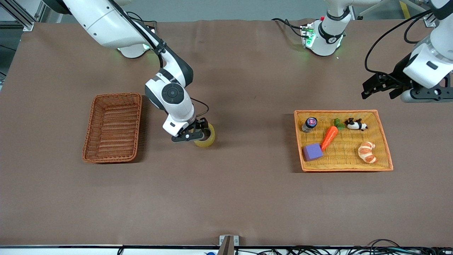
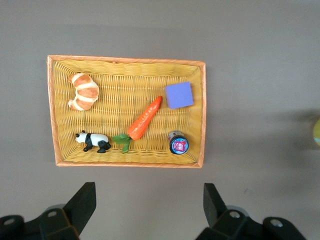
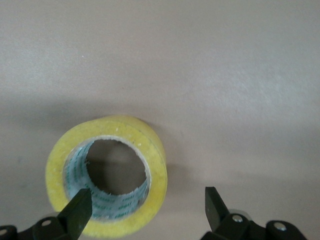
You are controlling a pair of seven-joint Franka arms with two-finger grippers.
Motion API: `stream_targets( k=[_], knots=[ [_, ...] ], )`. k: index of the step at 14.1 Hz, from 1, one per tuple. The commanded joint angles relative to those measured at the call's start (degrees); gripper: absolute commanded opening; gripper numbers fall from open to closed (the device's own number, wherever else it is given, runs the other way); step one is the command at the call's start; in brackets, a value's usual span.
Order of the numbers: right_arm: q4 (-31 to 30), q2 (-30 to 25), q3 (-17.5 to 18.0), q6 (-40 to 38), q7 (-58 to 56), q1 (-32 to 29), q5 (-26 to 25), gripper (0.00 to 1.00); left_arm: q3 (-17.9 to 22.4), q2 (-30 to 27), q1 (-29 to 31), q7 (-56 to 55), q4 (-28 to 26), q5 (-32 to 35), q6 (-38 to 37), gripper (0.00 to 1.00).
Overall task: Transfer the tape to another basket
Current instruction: 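Close the right gripper on the tape roll's rim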
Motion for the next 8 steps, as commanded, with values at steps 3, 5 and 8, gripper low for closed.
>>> stream_targets(
  k=[3, 5, 8],
  knots=[
    [0.3, 3.6, 0.5, 4.1, 8.2, -0.1, -10.4, 1.0, -1.4, 1.8, -0.4, -0.1, 1.4, 4.2, 1.4, 1.0],
    [0.2, 4.0, 0.5, 4.1, 8.3, 0.0, -11.7, 1.0, -1.6, 1.9, 0.1, -0.7, 2.6, 3.3, 1.4, 1.0],
    [0.0, 4.1, 0.5, 3.8, 8.3, 0.0, -13.9, 1.0, -1.6, 2.7, 0.3, -0.6, 3.1, 2.5, 1.5, 1.0]
  ],
)
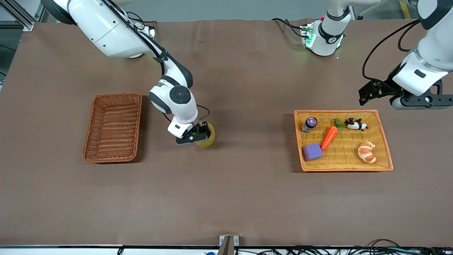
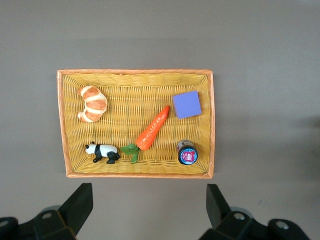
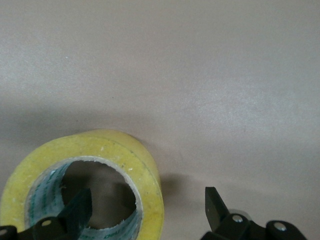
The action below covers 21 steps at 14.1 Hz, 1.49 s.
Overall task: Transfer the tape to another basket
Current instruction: 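Close the right gripper on the tape roll's rim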
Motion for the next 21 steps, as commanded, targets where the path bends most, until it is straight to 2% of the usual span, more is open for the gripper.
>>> stream_targets(
  k=[1, 8, 10, 12, 15, 18, 20, 21],
  knots=[
    [-0.1, 0.3, 0.5, -0.2, 1.8, 0.0, -2.6, 1.0, -0.4, 1.2, 0.5, -0.2, 1.7, -0.5, 0.1, 1.0],
    [0.6, 1.9, 0.5, 0.4, 2.0, -0.1, -3.6, 1.0, -1.3, 1.8, 1.7, 0.3, 1.8, -2.5, 0.9, 1.0],
    [0.6, 2.0, 0.4, 0.4, 2.0, -0.1, -3.7, 0.93, -3.5, 2.0, 3.8, 0.4, 1.8, -2.4, 0.9, 1.0],
    [0.6, 2.0, 0.5, 0.4, 2.0, -0.1, -4.6, 0.74, -5.7, 2.0, 5.4, 0.5, 1.8, -2.1, 0.9, 1.0],
    [0.6, 2.0, 0.5, 0.4, 2.0, -0.1, -5.3, 0.41, -5.7, 2.0, 4.3, 0.4, 1.9, -1.9, 0.9, 1.0],
    [0.8, 2.0, 0.5, 0.2, 4.2, 0.0, -5.8, 0.13, -5.4, 2.0, 4.1, 0.2, 2.0, -1.9, 0.9, 1.0],
    [1.1, 1.9, 0.5, -0.3, 4.2, -0.5, -5.8, 0.0, -5.2, 2.0, 4.1, 0.2, 2.7, -1.9, 1.0, 1.0],
    [1.6, 1.8, 0.5, -0.5, 3.8, -0.7, -5.8, 0.0, -5.1, 2.0, 4.3, 0.3, 3.8, -1.9, 0.9, 1.0]
  ],
)
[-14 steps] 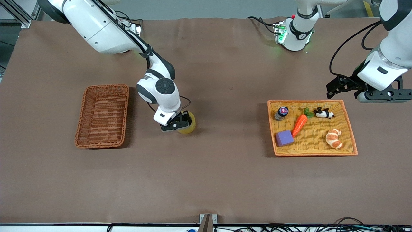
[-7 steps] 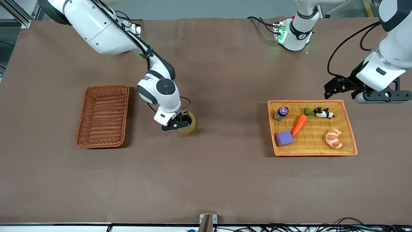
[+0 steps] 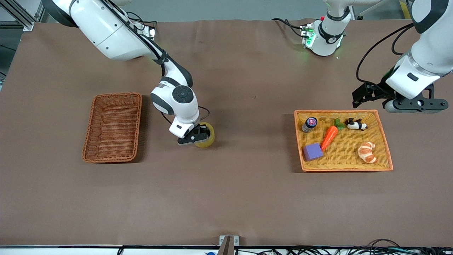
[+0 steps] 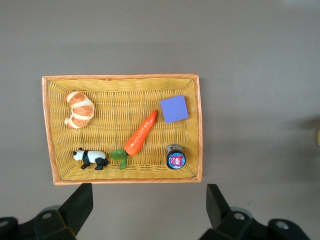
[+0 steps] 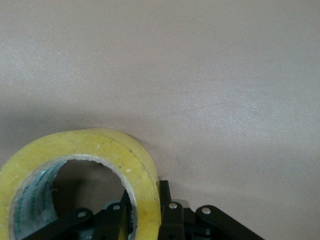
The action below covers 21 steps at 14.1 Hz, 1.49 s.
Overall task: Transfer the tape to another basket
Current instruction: 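Close the right gripper on the tape roll's rim, then carry the tape with the right gripper into the brown basket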
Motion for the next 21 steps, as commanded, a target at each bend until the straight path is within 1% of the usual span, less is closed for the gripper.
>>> stream_targets(
  k=[1, 2, 4, 5, 8, 9, 12, 15, 16, 18, 19, 21],
  knots=[
    [1.5, 0.1, 0.5, -0.8, 1.4, -0.9, -1.5, 0.0, 0.8, 0.9, 0.1, 0.4, 3.1, -0.2, -0.1, 1.0],
    [1.5, -0.3, 0.7, -1.9, 1.5, -1.3, -1.1, 0.0, 0.9, 0.8, 0.1, 0.3, 3.4, -0.1, -0.2, 1.0],
    [1.6, -4.7, 3.6, -9.1, 1.9, -3.6, -0.3, 0.0, 1.0, 0.4, -0.3, 0.2, 3.6, 0.0, -0.6, 1.0],
    [1.9, -6.9, 4.1, -12.0, 1.9, -4.6, 0.7, 0.0, 1.1, 0.4, -0.7, -0.2, 3.6, 0.0, -0.6, 1.0],
    [1.9, -12.9, 3.7, -14.3, 0.5, -6.6, 4.9, 0.0, 1.2, 0.7, -0.5, -0.4, 3.4, 0.1, -0.7, 1.0],
    [2.3, -14.7, 3.0, -15.5, -1.6, -6.9, 6.7, 0.0, 1.1, 0.7, -0.3, 0.0, 3.4, 0.3, -0.9, 1.0],
    [5.0, -18.7, -2.0, -20.1, -10.8, -6.9, 13.7, 0.0, 1.0, 0.9, -0.2, 0.0, 3.1, 0.4, -1.0, 1.0],
    [4.7, -24.2, -10.1, -22.7, -26.2, -6.8, 22.3, 0.01, 0.7, 0.7, 0.0, 0.6, 2.1, 2.0, -1.0, 1.0],
    [3.2, -27.0, -12.6, -25.1, -31.5, -6.8, 24.1, 0.01, 0.6, 0.7, -0.1, 0.6, 2.0, 2.0, -1.0, 1.0],
    [-2.9, -32.5, -17.6, -25.0, -38.0, -6.8, 25.3, 0.01, 0.5, 0.6, -0.1, 0.4, 1.7, 2.0, -1.0, 1.0],
    [-6.0, -34.2, -19.4, -22.8, -40.2, -6.8, 25.3, 0.01, 0.5, 0.5, -0.1, 0.1, 1.7, 2.0, -1.0, 1.0],
    [-14.6, -36.6, -24.6, -14.6, -47.7, -6.8, 25.4, 0.01, 0.4, 0.6, -0.1, -0.1, 1.7, 2.0, -1.0, 1.0]
  ],
)
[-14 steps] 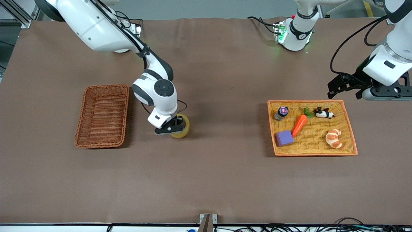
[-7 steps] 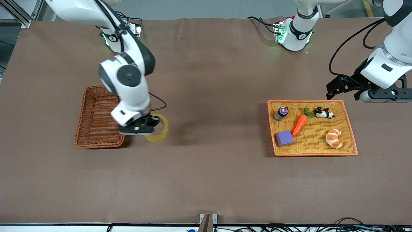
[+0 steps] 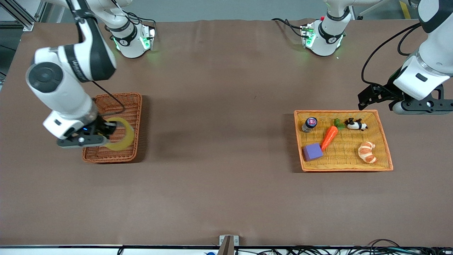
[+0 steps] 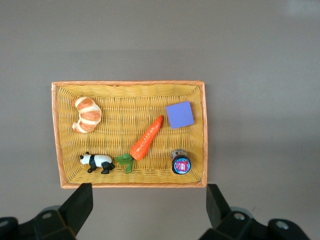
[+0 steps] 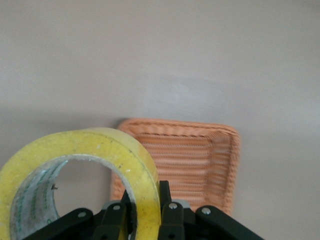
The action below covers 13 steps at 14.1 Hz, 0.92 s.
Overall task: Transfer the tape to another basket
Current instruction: 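Carry the tape with the right gripper into the brown basket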
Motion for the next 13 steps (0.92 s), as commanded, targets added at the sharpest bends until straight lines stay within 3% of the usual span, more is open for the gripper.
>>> stream_targets(
  k=[1, 5, 13],
  knots=[
    [-15.9, -5.7, -6.6, 13.7, -9.5, 0.2, 1.4, 0.01, -0.4, -0.2, 0.1, -0.2, 0.0, 1.1, -0.6, 1.0],
    [-24.6, -4.6, -10.2, 24.7, -12.7, 0.1, 1.4, 0.01, -0.4, -0.1, 0.1, -0.2, 0.0, 1.1, -0.5, 1.0],
    [-28.7, 3.8, -10.7, 34.6, -12.9, -2.2, 1.4, 0.04, -0.5, 0.2, 0.1, -0.5, 0.2, 1.1, -0.2, 1.0]
  ],
)
